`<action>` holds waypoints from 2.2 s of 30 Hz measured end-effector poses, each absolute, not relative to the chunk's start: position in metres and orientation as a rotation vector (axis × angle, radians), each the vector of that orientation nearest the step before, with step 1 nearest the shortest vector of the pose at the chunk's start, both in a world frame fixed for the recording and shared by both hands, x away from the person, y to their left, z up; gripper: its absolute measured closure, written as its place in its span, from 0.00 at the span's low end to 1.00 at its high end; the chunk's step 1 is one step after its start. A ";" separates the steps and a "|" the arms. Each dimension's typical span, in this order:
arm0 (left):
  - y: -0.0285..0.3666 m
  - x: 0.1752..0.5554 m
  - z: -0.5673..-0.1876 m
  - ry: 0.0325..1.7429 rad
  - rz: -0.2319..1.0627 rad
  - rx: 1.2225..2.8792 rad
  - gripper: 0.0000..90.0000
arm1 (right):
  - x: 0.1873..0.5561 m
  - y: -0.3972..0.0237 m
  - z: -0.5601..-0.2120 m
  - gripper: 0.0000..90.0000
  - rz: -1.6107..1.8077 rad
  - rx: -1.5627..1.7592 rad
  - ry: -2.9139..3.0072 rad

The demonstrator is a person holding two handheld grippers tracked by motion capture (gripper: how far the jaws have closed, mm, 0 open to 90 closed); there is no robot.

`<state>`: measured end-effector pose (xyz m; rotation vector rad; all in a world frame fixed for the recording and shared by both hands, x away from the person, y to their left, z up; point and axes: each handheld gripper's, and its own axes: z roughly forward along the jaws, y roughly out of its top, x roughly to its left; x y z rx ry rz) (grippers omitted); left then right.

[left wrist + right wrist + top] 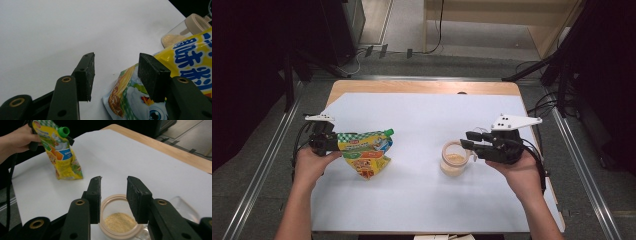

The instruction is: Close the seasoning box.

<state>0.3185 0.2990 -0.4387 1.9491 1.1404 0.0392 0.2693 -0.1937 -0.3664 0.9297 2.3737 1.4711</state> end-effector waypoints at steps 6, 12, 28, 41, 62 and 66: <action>0.300 0.319 -0.440 1.142 0.020 1.937 0.54 | 0.272 -0.213 -0.360 0.83 1.468 0.966 2.328; 0.303 0.317 -0.438 1.131 0.027 1.927 0.54 | 0.274 -0.228 -0.358 0.91 1.461 1.001 2.284; 0.303 0.317 -0.438 1.134 0.030 1.930 0.54 | 0.292 -0.262 -0.381 1.00 1.436 1.197 2.214; 0.303 0.317 -0.438 1.133 0.030 1.929 0.54 | 0.308 -0.260 -0.417 1.00 1.384 1.277 2.249; 0.303 0.317 -0.438 1.127 0.040 1.915 0.54 | 0.310 -0.237 -0.434 1.00 1.398 1.273 2.326; 0.305 0.319 -0.439 1.133 0.038 1.906 0.54 | 0.308 -0.231 -0.433 1.00 1.406 1.249 2.338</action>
